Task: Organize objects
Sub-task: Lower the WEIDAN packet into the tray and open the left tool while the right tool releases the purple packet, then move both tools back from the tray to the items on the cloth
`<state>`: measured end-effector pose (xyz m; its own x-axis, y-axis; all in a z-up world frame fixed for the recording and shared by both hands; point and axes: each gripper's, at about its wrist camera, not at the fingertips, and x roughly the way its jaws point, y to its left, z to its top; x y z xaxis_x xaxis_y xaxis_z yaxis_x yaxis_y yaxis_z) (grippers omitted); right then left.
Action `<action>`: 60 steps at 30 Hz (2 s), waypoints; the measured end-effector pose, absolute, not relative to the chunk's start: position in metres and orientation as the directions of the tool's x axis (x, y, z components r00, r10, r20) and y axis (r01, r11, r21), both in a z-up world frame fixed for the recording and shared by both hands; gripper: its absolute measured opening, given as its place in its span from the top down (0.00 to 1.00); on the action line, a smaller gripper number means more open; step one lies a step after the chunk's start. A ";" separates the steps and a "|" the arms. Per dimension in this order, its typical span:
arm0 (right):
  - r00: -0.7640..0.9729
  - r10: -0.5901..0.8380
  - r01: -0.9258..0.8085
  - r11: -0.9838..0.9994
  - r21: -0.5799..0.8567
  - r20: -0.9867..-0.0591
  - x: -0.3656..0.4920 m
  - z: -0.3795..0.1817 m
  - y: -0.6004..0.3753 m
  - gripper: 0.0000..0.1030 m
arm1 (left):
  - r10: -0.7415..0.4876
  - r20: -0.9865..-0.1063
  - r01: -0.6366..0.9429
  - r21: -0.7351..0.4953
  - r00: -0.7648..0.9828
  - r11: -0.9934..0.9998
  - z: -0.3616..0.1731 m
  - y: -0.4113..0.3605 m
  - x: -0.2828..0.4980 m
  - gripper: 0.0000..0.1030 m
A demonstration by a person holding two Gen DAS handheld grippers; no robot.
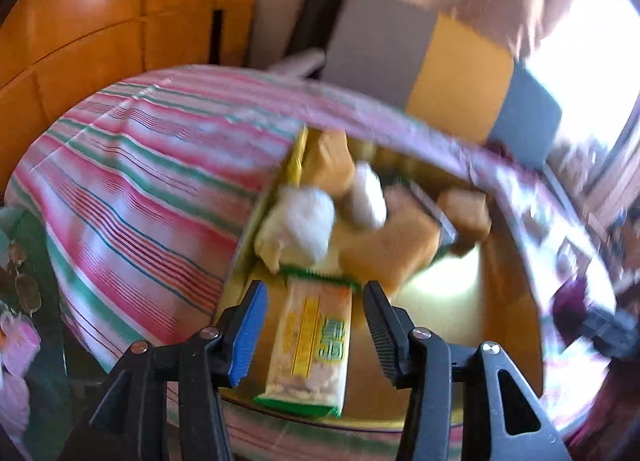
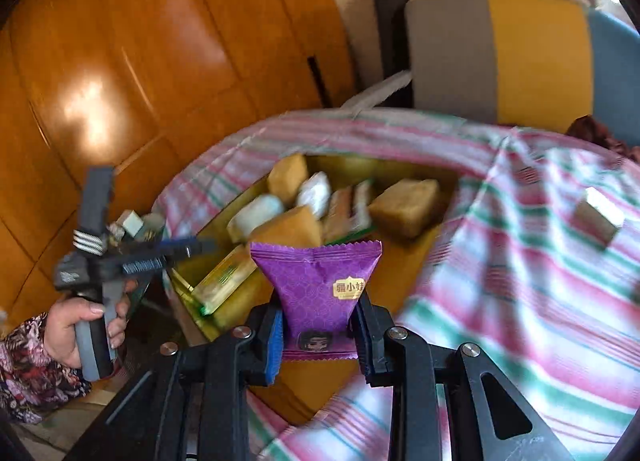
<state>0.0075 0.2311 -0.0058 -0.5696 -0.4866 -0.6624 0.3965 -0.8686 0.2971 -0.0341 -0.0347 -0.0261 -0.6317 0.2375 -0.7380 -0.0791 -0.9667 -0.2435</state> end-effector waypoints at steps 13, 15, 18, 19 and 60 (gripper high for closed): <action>-0.449 -0.483 0.442 -0.851 0.283 -0.751 -0.024 -0.035 0.157 0.71 | 0.226 -0.636 0.023 -0.359 -0.738 -0.933 -0.014 -0.069 -0.024 0.46; -0.435 -0.478 0.443 -0.852 0.281 -0.763 -0.026 -0.039 0.150 0.71 | 0.224 -0.629 0.027 -0.364 -0.745 -0.931 -0.014 -0.071 -0.024 0.46; -0.422 -0.482 0.444 -0.848 0.289 -0.768 -0.027 -0.044 0.140 0.68 | 0.224 -0.633 0.031 -0.366 -0.741 -0.930 -0.015 -0.072 -0.026 0.46; -0.419 -0.478 0.439 -0.851 0.288 -0.772 -0.028 -0.045 0.136 0.66 | 0.226 -0.635 0.030 -0.367 -0.738 -0.930 -0.016 -0.072 -0.026 0.46; -0.591 -0.350 0.195 -0.936 0.292 -0.727 0.004 -0.010 0.265 0.39 | 0.350 -0.646 -0.177 -0.319 -0.679 -0.931 -0.021 0.001 0.000 0.46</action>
